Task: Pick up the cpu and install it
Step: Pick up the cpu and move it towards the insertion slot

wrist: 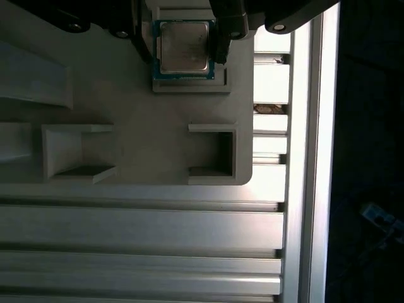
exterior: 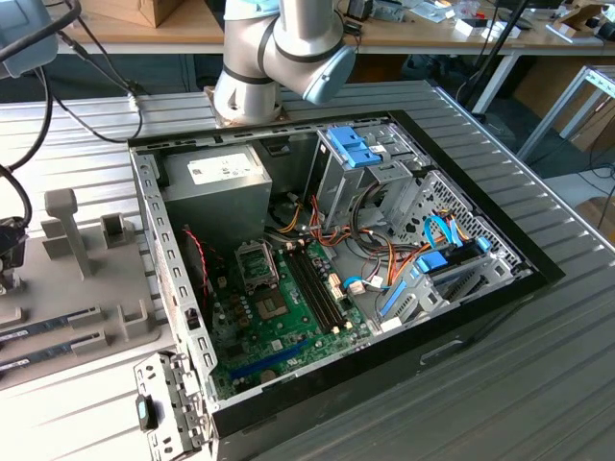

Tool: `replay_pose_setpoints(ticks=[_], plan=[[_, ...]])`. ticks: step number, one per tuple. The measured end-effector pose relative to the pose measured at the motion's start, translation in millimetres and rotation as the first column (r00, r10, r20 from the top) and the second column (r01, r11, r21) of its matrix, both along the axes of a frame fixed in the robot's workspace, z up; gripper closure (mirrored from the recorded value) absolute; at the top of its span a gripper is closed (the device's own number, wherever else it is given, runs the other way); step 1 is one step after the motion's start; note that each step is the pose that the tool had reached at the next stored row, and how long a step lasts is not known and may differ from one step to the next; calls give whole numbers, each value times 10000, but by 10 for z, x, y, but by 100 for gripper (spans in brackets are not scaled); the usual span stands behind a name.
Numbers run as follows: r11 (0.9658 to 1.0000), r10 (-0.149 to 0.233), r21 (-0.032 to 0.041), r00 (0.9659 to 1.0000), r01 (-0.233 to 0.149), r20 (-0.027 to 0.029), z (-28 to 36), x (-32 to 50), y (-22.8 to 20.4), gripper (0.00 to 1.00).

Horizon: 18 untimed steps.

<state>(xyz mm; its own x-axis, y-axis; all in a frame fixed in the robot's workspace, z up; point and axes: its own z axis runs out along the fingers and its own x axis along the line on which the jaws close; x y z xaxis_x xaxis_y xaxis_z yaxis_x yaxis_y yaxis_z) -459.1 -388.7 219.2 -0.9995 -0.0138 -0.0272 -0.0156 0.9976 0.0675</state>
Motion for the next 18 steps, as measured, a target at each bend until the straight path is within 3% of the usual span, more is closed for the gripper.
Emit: replay_pose_setpoints(ticks=[18], plan=[[9999,0,170,10000,0,0,163,0,0,53]])
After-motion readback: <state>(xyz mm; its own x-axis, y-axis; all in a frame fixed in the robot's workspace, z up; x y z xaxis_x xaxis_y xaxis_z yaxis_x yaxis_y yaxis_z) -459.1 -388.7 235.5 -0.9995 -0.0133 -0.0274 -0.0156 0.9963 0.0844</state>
